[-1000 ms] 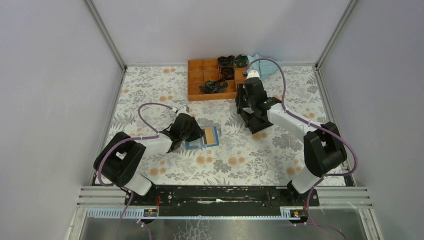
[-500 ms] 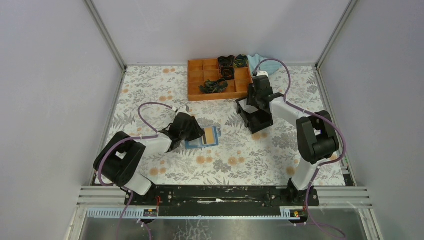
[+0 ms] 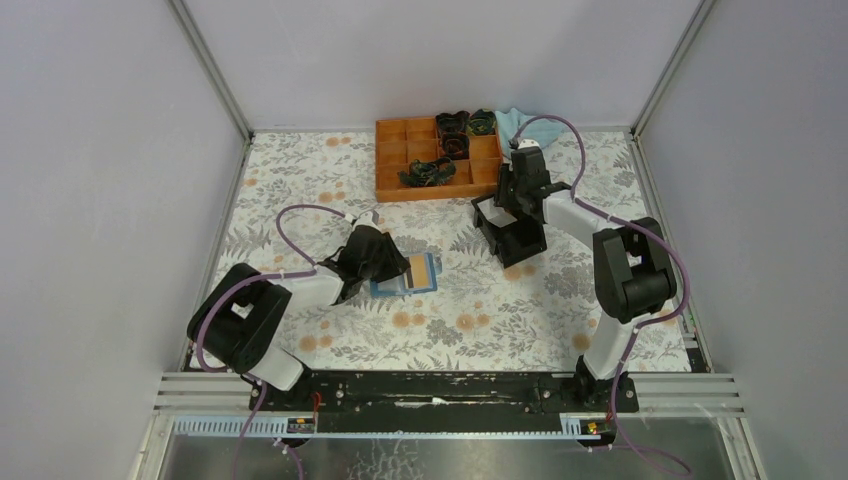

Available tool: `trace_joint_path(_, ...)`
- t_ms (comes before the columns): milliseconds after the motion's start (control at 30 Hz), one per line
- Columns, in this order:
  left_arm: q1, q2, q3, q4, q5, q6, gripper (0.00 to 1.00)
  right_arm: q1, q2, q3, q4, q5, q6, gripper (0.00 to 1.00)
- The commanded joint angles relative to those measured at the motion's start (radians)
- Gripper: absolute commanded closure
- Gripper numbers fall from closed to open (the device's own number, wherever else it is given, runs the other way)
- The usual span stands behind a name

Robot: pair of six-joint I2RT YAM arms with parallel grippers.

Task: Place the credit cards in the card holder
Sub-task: Pick up the credit card from the storage box.

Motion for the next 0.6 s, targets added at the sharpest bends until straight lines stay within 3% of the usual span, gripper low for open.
trace_joint_path(0, 0.009, 0.008, -0.011, 0.042, 0.008, 0.020, 0.57, -0.005, 0.017, -0.009, -0.015, -0.048, 0.024, 0.59)
trace_joint_path(333, 0.009, -0.009, -0.009, 0.036, 0.006, 0.015, 0.57, -0.015, -0.022, -0.041, -0.018, -0.065, 0.047, 0.81)
trace_joint_path(567, 0.009, -0.044, 0.008, 0.005, -0.005, 0.018, 0.52, -0.015, -0.074, -0.045, -0.014, -0.061, 0.046, 0.85)
